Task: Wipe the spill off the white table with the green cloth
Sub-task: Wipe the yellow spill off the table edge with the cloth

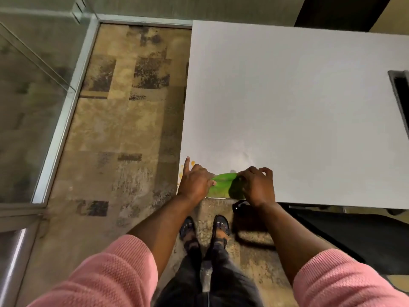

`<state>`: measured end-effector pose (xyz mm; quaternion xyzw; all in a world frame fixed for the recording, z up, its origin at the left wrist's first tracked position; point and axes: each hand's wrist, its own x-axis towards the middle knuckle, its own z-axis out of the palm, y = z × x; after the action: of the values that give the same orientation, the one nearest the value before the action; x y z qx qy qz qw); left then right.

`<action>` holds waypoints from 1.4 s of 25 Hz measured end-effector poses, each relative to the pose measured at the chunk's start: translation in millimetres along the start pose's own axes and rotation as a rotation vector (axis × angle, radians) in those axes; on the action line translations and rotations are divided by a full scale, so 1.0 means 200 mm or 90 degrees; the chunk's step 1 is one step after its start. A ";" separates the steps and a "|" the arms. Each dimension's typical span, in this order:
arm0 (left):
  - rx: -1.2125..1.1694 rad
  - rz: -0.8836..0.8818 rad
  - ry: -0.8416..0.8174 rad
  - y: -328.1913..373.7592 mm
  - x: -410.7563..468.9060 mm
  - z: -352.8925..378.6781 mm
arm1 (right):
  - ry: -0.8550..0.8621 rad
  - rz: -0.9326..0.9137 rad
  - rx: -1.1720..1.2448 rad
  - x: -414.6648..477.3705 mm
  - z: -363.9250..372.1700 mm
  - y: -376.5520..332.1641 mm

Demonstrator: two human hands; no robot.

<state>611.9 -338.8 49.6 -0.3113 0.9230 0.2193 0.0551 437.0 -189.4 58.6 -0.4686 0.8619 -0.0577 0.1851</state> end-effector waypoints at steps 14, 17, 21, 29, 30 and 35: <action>0.025 -0.066 0.024 0.22 0.17 0.54 | -0.053 -0.230 0.002 0.58 0.21 0.22; 0.039 -0.084 0.054 0.21 0.19 0.61 | -0.065 -0.316 0.018 0.68 0.26 0.30; 0.047 -0.084 0.116 0.19 0.13 0.70 | -0.070 -0.373 0.038 0.71 0.34 0.34; 0.043 -0.091 0.143 0.16 0.02 0.75 | -0.069 -0.401 -0.109 0.69 0.41 0.32; 0.038 -0.121 0.149 0.19 0.04 0.75 | -0.058 -0.404 -0.127 0.70 0.43 0.32; -0.021 -0.300 0.175 0.38 0.15 0.77 | -0.011 -0.405 -0.137 0.73 0.50 0.37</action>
<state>536.6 -233.3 -68.3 -0.5452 0.8202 0.1710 -0.0261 343.8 -261.3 -93.2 -0.7313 0.6721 -0.0169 0.1147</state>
